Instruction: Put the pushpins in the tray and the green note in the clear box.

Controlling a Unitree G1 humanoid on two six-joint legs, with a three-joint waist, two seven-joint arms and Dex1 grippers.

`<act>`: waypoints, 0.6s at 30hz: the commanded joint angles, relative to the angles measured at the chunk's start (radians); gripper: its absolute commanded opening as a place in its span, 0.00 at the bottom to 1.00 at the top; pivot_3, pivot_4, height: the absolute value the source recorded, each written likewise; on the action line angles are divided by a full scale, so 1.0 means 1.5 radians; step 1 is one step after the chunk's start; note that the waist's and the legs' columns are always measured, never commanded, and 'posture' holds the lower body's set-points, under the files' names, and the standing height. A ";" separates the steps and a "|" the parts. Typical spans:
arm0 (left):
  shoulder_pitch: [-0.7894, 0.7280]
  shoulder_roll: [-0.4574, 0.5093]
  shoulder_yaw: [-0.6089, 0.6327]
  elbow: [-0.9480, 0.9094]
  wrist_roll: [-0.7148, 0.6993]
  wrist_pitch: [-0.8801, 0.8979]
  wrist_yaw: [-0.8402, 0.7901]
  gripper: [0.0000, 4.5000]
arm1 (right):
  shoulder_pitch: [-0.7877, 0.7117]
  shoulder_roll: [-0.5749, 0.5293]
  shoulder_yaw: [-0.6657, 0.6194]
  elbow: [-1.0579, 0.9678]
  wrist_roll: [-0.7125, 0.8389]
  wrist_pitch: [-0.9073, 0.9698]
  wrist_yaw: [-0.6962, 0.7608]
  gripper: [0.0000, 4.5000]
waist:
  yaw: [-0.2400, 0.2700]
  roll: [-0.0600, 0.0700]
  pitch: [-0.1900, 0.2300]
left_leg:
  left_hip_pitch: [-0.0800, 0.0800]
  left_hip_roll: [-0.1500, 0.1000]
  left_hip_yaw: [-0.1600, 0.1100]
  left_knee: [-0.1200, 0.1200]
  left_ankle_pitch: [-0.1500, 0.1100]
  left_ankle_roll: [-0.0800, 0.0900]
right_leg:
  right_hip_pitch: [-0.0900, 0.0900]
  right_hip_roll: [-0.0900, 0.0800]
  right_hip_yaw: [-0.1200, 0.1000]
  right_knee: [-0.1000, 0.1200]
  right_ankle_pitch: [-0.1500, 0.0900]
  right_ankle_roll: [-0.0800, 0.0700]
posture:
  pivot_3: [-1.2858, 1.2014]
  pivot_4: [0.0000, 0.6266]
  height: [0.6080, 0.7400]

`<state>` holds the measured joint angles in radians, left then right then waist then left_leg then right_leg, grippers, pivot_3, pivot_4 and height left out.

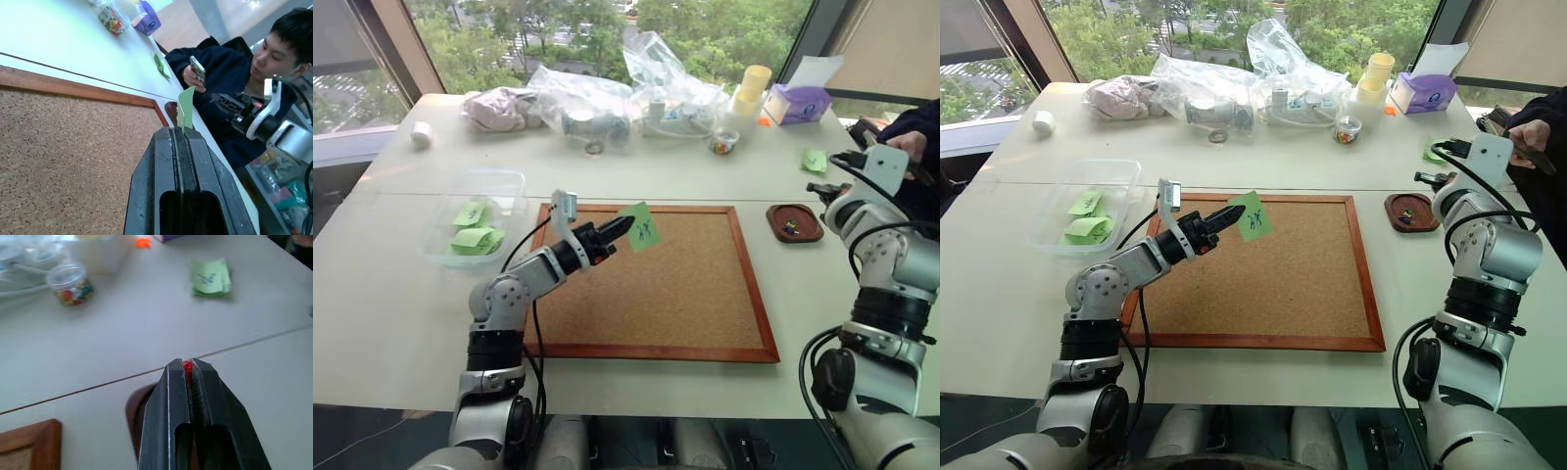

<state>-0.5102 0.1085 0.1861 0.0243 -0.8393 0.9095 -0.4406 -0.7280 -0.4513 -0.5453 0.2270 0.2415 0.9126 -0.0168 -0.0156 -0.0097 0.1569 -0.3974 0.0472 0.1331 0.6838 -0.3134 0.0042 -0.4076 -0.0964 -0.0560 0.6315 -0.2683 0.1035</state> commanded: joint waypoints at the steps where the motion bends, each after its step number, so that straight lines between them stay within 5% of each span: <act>1: 0.004 0.002 -0.003 -0.033 -0.003 -0.014 -0.004 0.00 | -0.031 0.001 -0.014 0.031 0.013 -0.033 -0.015 0.00 | -0.001 0.001 0.000 | 0.000 0.000 0.000 0.000 0.000 0.000 | 0.000 0.000 0.000 0.000 0.000 0.000 | 0.52 0.24 1.00; 10: 0.021 0.011 -0.009 -0.050 0.003 -0.020 -0.001 0.00 | -0.043 0.014 -0.008 0.086 0.032 -0.062 -0.021 0.00 | 0.000 0.001 0.000 | 0.000 0.000 0.000 0.000 0.000 -0.001 | 0.000 0.000 0.000 0.000 0.000 0.000 | 0.52 0.24 1.00; 18: 0.025 0.019 -0.005 -0.055 0.003 -0.023 0.010 0.00 | -0.050 0.008 0.004 0.097 0.048 -0.072 -0.019 0.91 | -0.001 0.001 0.000 | 0.000 0.000 0.000 0.000 0.001 -0.001 | 0.000 0.000 0.000 0.000 0.000 0.000 | 0.52 0.24 1.00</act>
<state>-0.4742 0.1285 0.1744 -0.0158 -0.8341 0.8873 -0.4277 -0.7772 -0.4184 -0.5456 0.3985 0.3007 0.8279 -0.0544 -0.0169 -0.0084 0.1568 -0.3975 0.0475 0.1337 0.6836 -0.3126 0.0028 -0.4076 -0.0959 -0.0560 0.6317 -0.2683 0.1037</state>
